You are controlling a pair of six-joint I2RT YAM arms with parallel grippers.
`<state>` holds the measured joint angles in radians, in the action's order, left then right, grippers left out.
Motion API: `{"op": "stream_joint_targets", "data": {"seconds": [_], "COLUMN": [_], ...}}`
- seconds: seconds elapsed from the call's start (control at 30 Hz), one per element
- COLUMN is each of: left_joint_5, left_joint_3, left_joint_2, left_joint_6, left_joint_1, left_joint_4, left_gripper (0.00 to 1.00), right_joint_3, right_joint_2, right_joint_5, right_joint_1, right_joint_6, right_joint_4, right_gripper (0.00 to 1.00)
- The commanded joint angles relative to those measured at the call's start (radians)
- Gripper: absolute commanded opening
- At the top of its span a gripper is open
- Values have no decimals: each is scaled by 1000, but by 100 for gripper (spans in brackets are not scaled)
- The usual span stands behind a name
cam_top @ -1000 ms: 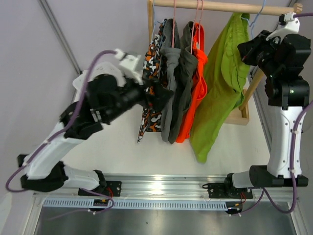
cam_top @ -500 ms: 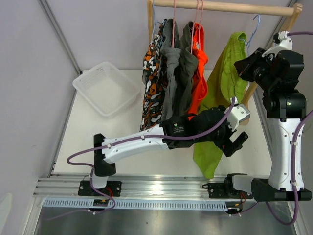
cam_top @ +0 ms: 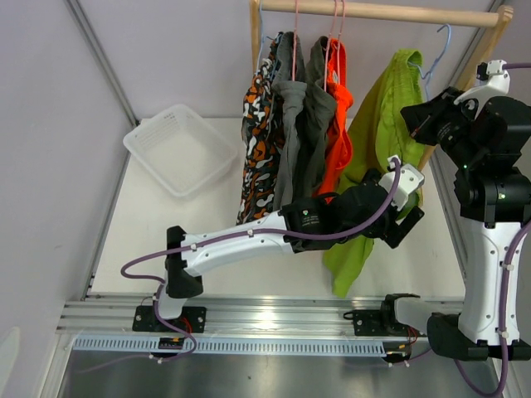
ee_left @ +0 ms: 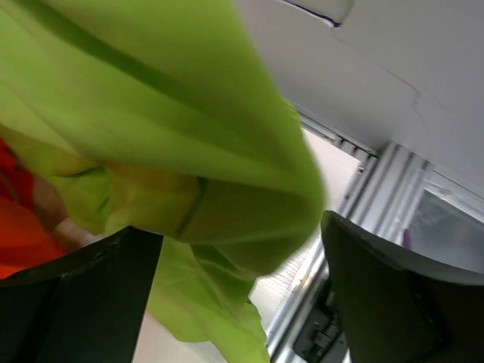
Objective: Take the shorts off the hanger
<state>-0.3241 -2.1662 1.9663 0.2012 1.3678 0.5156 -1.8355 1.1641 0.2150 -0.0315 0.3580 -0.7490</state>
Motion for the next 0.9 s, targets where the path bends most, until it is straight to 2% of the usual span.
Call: {"op": "stream_joint_targets", "data": {"seconds": [0.0, 0.03, 0.13, 0.17, 0.2, 0.3, 0.4, 0.5, 0.57, 0.7, 0.87], "left_joint_5": [-121, -147, -213, -225, -231, -230, -299, -372, -401, -472, -510], "left_joint_3": [-4, -6, -4, -3, -3, 23, 140, 395, 521, 615, 608], "left_joint_2": [11, 16, 25, 26, 28, 8, -70, -185, -250, -287, -262], "left_joint_6": [-40, -43, -57, -59, -57, -55, -51, -16, 64, 177, 176], "left_joint_1": [5, 7, 5, 5, 4, 20, 95, 244, 298, 408, 409], "left_joint_4": [-68, -72, -83, -88, -85, -75, -95, -170, -181, -154, -144], "left_gripper": [83, 78, 40, 9, 0, 0, 0, 0, 0, 0, 0], "right_joint_3": [-39, -41, -42, -39, -39, -38, -39, -56, -79, -76, -71], "right_joint_2": [-27, -29, -32, -34, -35, -29, -15, 6, 20, 34, 19], "right_joint_5": [47, 50, 63, 64, 64, 58, 53, 49, 38, 38, 49], "right_joint_1": [1, -1, 1, 1, 1, 5, 18, 22, 22, 22, 53], "right_joint_6": [22, 25, 35, 36, 36, 35, 35, 27, 22, 24, 44], "right_joint_4": [57, 57, 54, 56, 54, 53, 54, 51, 36, 37, 1], "right_gripper": [0, 0, 0, 0, 0, 0, 0, 0, 0, 0, 0]}}
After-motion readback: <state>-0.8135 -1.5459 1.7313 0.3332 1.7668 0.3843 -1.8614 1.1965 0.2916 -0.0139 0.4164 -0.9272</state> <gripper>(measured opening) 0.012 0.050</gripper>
